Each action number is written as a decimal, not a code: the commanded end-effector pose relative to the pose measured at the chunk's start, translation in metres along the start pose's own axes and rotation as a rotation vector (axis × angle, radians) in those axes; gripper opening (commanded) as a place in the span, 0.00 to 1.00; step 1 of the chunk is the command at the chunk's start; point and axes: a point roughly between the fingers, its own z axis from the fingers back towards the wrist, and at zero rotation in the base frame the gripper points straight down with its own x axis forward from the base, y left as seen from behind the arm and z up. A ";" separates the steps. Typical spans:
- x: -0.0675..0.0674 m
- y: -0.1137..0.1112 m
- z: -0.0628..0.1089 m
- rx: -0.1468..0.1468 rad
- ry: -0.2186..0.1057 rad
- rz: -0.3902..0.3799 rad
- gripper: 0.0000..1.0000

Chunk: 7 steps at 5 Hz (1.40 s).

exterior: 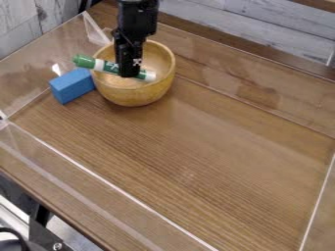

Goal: Remove the green marker from inside the brown bowl and put it on the table

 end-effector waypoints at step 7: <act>-0.003 0.012 0.028 0.076 -0.088 0.057 0.00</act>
